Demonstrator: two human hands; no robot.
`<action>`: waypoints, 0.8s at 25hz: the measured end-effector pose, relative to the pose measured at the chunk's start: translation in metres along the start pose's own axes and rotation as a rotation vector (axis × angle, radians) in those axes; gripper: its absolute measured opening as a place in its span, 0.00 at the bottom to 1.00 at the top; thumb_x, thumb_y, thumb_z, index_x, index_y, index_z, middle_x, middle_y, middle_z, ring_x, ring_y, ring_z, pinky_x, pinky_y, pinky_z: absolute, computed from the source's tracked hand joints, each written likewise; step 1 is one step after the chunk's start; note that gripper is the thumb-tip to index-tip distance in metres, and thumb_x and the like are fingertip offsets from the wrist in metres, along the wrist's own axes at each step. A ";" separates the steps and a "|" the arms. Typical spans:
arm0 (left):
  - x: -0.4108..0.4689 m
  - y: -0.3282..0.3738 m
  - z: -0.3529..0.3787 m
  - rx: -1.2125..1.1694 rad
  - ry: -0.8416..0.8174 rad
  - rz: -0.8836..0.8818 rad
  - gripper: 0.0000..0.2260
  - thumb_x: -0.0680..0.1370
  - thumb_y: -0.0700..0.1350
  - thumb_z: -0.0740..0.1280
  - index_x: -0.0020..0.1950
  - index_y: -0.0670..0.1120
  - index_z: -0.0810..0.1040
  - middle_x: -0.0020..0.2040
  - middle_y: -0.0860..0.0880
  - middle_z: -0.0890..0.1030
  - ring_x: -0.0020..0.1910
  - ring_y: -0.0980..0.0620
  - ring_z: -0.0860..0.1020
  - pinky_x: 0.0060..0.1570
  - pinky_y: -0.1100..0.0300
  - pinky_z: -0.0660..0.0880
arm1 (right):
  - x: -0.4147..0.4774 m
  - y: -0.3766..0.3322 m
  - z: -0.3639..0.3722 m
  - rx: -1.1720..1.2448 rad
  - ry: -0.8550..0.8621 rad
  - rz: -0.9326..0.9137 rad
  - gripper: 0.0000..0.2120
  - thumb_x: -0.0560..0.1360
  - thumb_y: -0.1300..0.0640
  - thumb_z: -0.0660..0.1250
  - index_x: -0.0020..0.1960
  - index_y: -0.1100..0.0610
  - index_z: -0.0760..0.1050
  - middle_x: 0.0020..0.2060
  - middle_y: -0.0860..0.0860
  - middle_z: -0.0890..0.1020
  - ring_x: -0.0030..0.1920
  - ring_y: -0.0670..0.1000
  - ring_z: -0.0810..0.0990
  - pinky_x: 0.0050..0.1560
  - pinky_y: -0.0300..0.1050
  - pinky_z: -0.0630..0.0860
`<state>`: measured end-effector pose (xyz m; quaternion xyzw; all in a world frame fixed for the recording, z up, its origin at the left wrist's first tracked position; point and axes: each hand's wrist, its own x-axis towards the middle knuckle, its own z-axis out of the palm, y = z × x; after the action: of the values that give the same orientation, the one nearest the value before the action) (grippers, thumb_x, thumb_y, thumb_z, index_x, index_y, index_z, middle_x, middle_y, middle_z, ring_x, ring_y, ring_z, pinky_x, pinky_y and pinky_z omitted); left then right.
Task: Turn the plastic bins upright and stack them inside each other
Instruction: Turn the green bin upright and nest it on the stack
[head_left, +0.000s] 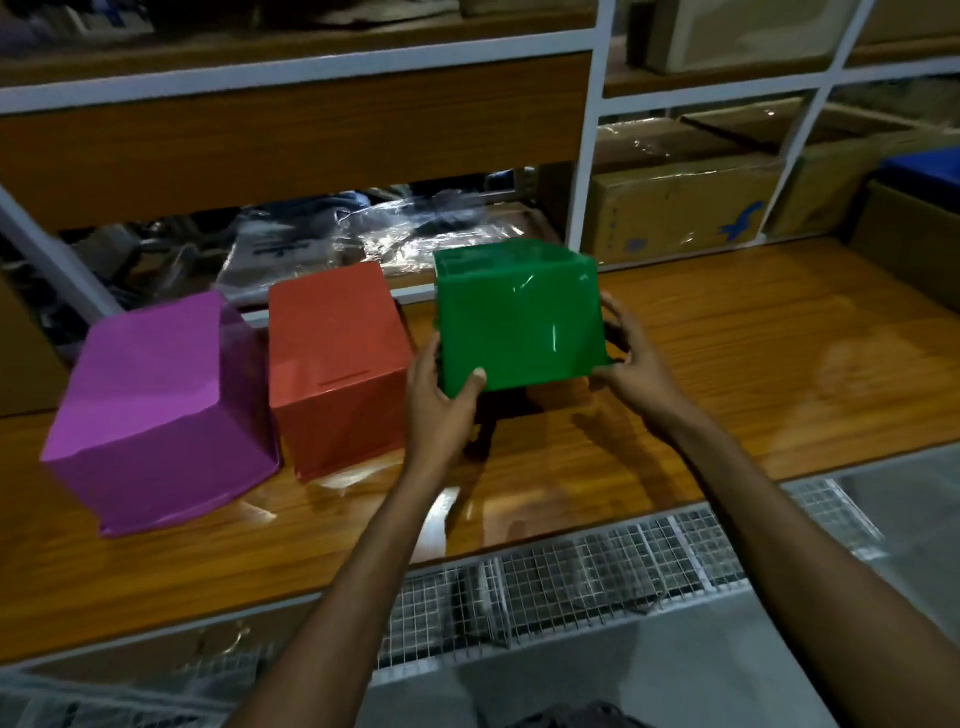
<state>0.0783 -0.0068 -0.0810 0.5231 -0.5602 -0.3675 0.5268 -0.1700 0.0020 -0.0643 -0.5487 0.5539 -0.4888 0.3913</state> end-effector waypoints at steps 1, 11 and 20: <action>0.008 0.016 -0.003 -0.090 0.004 0.043 0.27 0.77 0.38 0.72 0.76 0.46 0.70 0.71 0.46 0.75 0.68 0.50 0.76 0.64 0.56 0.76 | 0.000 -0.012 -0.006 -0.017 -0.012 -0.059 0.47 0.70 0.63 0.74 0.79 0.35 0.58 0.70 0.38 0.69 0.72 0.47 0.71 0.51 0.47 0.83; 0.041 0.077 -0.011 -0.080 -0.235 0.375 0.24 0.79 0.43 0.71 0.75 0.50 0.72 0.69 0.53 0.78 0.68 0.55 0.77 0.64 0.56 0.77 | 0.002 -0.075 -0.035 0.031 0.643 -0.106 0.23 0.77 0.73 0.61 0.67 0.57 0.78 0.54 0.42 0.80 0.62 0.47 0.81 0.63 0.50 0.80; 0.030 0.058 0.001 0.138 0.107 0.473 0.14 0.77 0.38 0.70 0.62 0.45 0.82 0.54 0.47 0.84 0.49 0.54 0.82 0.46 0.73 0.74 | -0.006 -0.089 -0.060 0.307 0.552 -0.052 0.18 0.80 0.62 0.68 0.69 0.62 0.74 0.52 0.52 0.85 0.49 0.46 0.86 0.50 0.41 0.81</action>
<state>0.0687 -0.0259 -0.0192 0.4311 -0.6619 -0.1667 0.5901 -0.2078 0.0218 0.0346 -0.3440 0.5449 -0.7068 0.2919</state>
